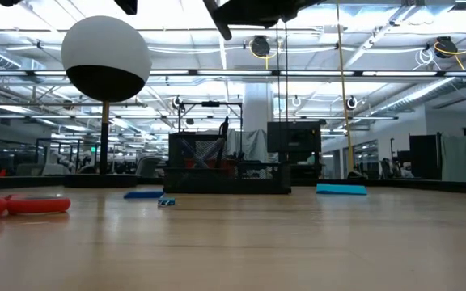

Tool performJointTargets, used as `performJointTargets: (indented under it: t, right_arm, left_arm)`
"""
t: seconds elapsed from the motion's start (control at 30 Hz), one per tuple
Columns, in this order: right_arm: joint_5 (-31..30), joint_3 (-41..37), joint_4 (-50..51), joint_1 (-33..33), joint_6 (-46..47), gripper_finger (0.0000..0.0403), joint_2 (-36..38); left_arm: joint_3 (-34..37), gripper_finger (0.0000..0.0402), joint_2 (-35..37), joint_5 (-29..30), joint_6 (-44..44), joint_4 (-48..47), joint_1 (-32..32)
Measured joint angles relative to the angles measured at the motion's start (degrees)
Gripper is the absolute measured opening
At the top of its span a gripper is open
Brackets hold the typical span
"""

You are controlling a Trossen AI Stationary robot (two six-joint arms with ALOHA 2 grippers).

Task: Pick and place office supplies into organizer
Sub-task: Put the gray highlighter into the black desk organizer

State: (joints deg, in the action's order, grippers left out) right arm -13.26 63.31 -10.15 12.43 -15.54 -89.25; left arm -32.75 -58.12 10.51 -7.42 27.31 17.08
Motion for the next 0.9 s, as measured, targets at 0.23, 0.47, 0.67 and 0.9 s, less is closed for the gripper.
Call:
performJointTargets:
  t: [0.23, 0.47, 0.67, 0.9]
  right_arm:
    - [2.1, 0.0, -2.2, 0.0, -0.8, 0.0028, 0.0]
    - [3.0, 0.0, -3.1, -0.2, -0.8, 0.0028, 0.0]
    - [3.0, 0.0, -3.4, -0.2, -0.9, 0.0028, 0.0]
    - [3.0, 0.0, -3.7, -0.2, -1.0, 0.0028, 0.0]
  left_arm:
    - [0.0, 0.0118, -2.0, -0.1, 0.1, -0.1, 0.3]
    - [0.0, 0.0118, -4.2, -0.2, 0.4, 3.4, 0.3]
    - [-0.1, 0.0118, -6.3, -2.1, 0.2, 7.1, 0.2]
    - [-2.0, 0.0118, -8.4, -2.9, 0.3, 7.4, 0.2]
